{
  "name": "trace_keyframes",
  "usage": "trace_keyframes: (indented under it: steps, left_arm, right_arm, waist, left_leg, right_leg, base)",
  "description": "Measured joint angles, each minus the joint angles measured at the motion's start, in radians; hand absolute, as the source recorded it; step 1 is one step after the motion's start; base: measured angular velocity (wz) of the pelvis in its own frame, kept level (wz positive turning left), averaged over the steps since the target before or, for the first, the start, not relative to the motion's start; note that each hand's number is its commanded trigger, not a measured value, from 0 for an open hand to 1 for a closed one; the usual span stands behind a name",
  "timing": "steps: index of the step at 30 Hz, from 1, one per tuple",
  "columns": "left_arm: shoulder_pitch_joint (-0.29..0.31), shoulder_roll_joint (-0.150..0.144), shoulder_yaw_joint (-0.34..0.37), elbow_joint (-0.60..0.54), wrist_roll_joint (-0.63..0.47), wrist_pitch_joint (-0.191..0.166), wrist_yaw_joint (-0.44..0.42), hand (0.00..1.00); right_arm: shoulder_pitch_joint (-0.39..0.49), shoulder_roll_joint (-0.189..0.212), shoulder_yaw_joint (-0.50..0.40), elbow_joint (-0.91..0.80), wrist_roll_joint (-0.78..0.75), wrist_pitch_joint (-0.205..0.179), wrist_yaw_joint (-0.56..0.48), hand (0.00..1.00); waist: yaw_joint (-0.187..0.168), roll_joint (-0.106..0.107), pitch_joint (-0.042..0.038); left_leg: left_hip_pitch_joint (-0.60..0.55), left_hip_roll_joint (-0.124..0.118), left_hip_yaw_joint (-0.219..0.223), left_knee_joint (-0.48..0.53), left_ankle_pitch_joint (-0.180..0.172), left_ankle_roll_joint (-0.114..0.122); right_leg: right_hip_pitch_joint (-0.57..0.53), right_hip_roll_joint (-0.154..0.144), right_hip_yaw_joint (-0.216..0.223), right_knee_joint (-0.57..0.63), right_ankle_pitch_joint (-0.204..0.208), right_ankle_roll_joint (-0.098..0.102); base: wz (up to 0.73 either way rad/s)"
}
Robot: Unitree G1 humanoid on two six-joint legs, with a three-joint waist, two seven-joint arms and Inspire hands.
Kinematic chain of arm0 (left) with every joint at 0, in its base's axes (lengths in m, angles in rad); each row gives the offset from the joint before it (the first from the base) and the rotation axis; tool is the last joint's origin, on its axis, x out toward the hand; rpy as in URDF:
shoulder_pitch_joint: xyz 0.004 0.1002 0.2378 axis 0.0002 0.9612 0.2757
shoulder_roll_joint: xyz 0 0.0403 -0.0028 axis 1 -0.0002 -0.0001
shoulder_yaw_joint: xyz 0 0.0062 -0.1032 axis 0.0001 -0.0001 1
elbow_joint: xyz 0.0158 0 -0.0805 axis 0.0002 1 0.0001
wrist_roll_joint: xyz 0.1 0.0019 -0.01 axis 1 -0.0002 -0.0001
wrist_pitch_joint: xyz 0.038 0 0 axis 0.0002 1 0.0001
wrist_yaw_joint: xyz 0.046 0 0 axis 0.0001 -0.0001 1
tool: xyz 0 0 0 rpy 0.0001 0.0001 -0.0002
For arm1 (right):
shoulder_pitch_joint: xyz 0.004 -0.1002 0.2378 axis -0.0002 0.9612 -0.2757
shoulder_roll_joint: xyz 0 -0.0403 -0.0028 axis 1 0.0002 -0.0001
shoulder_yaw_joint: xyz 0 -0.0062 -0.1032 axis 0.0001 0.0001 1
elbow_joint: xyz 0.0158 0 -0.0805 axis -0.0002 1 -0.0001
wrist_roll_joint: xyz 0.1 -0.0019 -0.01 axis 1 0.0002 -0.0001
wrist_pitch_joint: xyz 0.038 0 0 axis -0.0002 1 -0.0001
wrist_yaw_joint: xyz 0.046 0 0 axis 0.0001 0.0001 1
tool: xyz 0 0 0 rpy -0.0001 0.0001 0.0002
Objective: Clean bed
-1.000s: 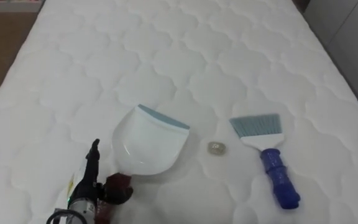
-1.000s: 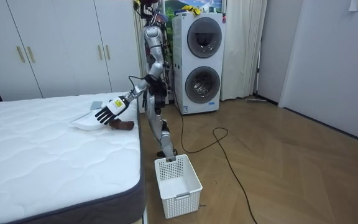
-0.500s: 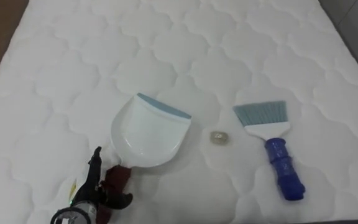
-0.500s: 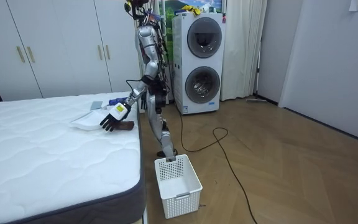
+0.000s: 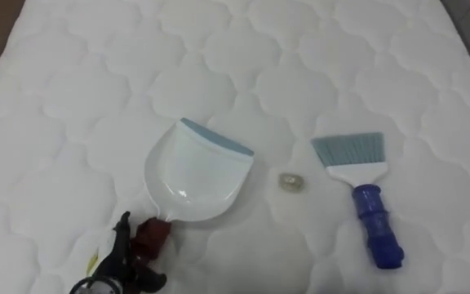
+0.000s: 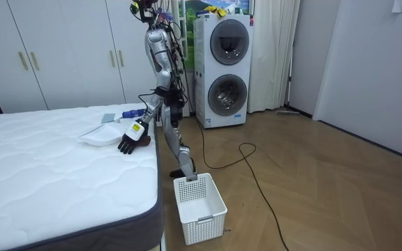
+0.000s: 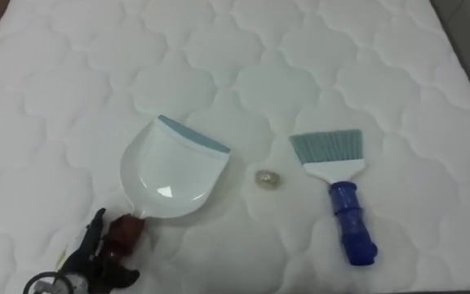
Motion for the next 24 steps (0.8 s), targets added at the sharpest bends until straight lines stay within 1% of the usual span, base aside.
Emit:
trace_keyframes:
  steps: [1, 2, 3, 4, 5, 6, 8, 9, 12, 13, 14, 15, 17, 20, 24]
  left_arm:
    - [0.000, 0.000, 0.001, 0.013, 0.012, 0.000, -0.003, 0.00]
    - [-0.010, 0.002, -0.001, 0.021, 0.016, -0.003, -0.010, 0.00]
    - [-0.013, 0.003, -0.010, 0.019, 0.019, -0.010, -0.015, 0.00]
    - [-0.020, 0.003, -0.016, 0.016, 0.026, -0.014, -0.016, 0.00]
    - [-0.037, 0.004, -0.031, 0.015, 0.034, -0.024, -0.014, 0.00]
    - [-0.052, 0.006, -0.042, 0.015, 0.034, -0.028, -0.009, 0.00]
    - [-0.055, 0.002, -0.049, 0.023, 0.034, -0.035, 0.005, 0.00]
    - [-0.059, 0.002, -0.049, 0.032, 0.033, -0.040, 0.008, 0.00]
    - [-0.085, 0.003, -0.046, 0.078, 0.032, -0.040, 0.013, 0.00]
    - [-0.093, 0.001, -0.046, 0.092, 0.033, -0.040, 0.015, 0.00]
    - [-0.106, -0.001, -0.046, 0.115, 0.033, -0.039, 0.019, 0.00]
    - [-0.120, -0.003, -0.045, 0.134, 0.034, -0.037, 0.021, 0.00]
    - [-0.136, -0.009, -0.044, 0.157, 0.033, -0.034, 0.025, 0.00]
    - [-0.145, -0.015, -0.044, 0.164, 0.031, -0.018, 0.029, 0.00]
    - [-0.163, -0.025, -0.045, 0.196, 0.031, -0.017, 0.059, 0.00]
  right_arm:
    - [0.004, 0.000, 0.003, 0.002, -0.001, -0.002, -0.007, 0.00]
    - [0.011, 0.001, 0.006, 0.019, -0.002, 0.000, -0.015, 0.00]
    - [0.014, 0.003, 0.008, 0.026, -0.005, 0.002, -0.012, 0.00]
    - [0.016, 0.005, 0.008, 0.025, -0.005, 0.001, -0.011, 0.00]
    - [0.014, 0.006, 0.009, 0.025, 0.000, 0.000, -0.012, 0.00]
    - [0.010, 0.007, 0.017, 0.027, 0.002, 0.001, -0.013, 0.00]
    - [-0.011, 0.006, 0.037, 0.049, 0.004, 0.005, -0.023, 0.00]
    - [-0.017, 0.006, 0.047, 0.048, 0.010, 0.004, -0.029, 0.00]
    - [-0.027, 0.008, 0.066, 0.055, 0.025, 0.003, -0.025, 0.00]
    - [-0.029, 0.008, 0.066, 0.056, 0.026, 0.004, -0.020, 0.00]
    - [-0.034, 0.008, 0.067, 0.058, 0.026, 0.005, -0.015, 0.00]
    - [-0.041, 0.007, 0.067, 0.061, 0.025, 0.007, -0.010, 0.00]
    - [-0.043, 0.006, 0.067, 0.062, 0.027, 0.014, -0.006, 0.00]
    - [-0.042, 0.004, 0.077, 0.060, 0.031, 0.014, -0.006, 0.00]
    - [-0.042, 0.004, 0.084, 0.056, 0.040, 0.014, -0.007, 0.00]
  waist:
    - [-0.009, 0.002, 0.0002]
    - [-0.012, 0.001, 0.0019]
    - [-0.013, -0.005, 0.0063]
    - [-0.013, -0.001, 0.0043]
    - [-0.009, -0.002, 0.0046]
    - [0.007, -0.013, 0.0075]
    - [0.020, -0.018, 0.0063]
    - [0.019, -0.017, 0.0069]
    - [0.014, -0.014, 0.0071]
    - [0.014, -0.014, 0.0071]
    - [0.013, -0.013, 0.0047]
    - [0.009, -0.012, 0.0054]
    - [0.009, -0.010, 0.0041]
    - [0.006, -0.010, 0.0035]
    - [-0.005, -0.013, 0.0022]
  left_leg:
    - [-0.003, 0.001, 0.023, -0.009, 0.007, -0.014]
    - [0.001, 0.009, 0.096, -0.030, 0.022, -0.034]
    - [0.003, 0.013, 0.163, -0.056, 0.037, -0.034]
    - [0.005, 0.014, 0.183, -0.070, 0.043, -0.029]
    - [0.008, 0.013, 0.215, -0.083, 0.051, -0.016]
    - [0.004, 0.007, 0.228, -0.081, 0.053, -0.012]
    - [0.003, 0.001, 0.228, -0.078, 0.053, -0.011]
    - [0.003, -0.007, 0.228, -0.077, 0.052, -0.006]
    - [-0.003, -0.007, 0.233, -0.073, 0.051, 0.007]
    - [-0.004, -0.006, 0.235, -0.073, 0.051, 0.008]
    - [-0.013, -0.006, 0.237, -0.068, 0.051, 0.009]
    - [-0.023, -0.006, 0.237, -0.062, 0.051, 0.008]
    - [-0.031, -0.005, 0.236, -0.055, 0.051, 0.007]
    - [-0.035, -0.005, 0.237, -0.044, 0.053, 0.005]
    - [-0.050, -0.009, 0.241, -0.035, 0.053, 0.006]
  right_leg:
    - [0.003, -0.004, -0.013, 0.002, 0.000, -0.001]
    - [0.008, -0.009, -0.001, 0.004, 0.000, -0.001]
    - [0.008, -0.013, 0.043, 0.003, -0.001, 0.001]
    - [0.005, -0.013, 0.059, 0.005, -0.004, 0.006]
    - [-0.004, -0.012, 0.067, 0.006, -0.008, 0.013]
    - [-0.007, -0.011, 0.066, 0.005, -0.008, 0.015]
    - [-0.007, -0.013, 0.058, 0.004, -0.006, 0.018]
    - [-0.007, -0.014, 0.056, 0.005, -0.006, 0.018]
    - [-0.008, -0.015, 0.060, 0.006, -0.007, 0.019]
    - [-0.009, -0.014, 0.061, 0.007, -0.007, 0.018]
    - [-0.017, -0.015, 0.065, 0.011, -0.007, 0.017]
    - [-0.023, -0.014, 0.065, 0.012, -0.008, 0.014]
    - [-0.029, -0.014, 0.066, 0.016, -0.006, 0.011]
    - [-0.040, -0.020, 0.065, 0.030, -0.004, 0.006]
    - [-0.061, -0.027, 0.066, 0.044, -0.005, 0.006]
  base:
    - [0.49]
    - [0.53]
    - [0.49]
    - [0.50]
    - [0.32]
    - [0.15]
    - [-0.10]
    - [-0.07]
    - [0.00]
    - [0.00]
    - [0.00]
    - [0.00]
    - [0.00]
    - [-0.01]
    - [-0.01]
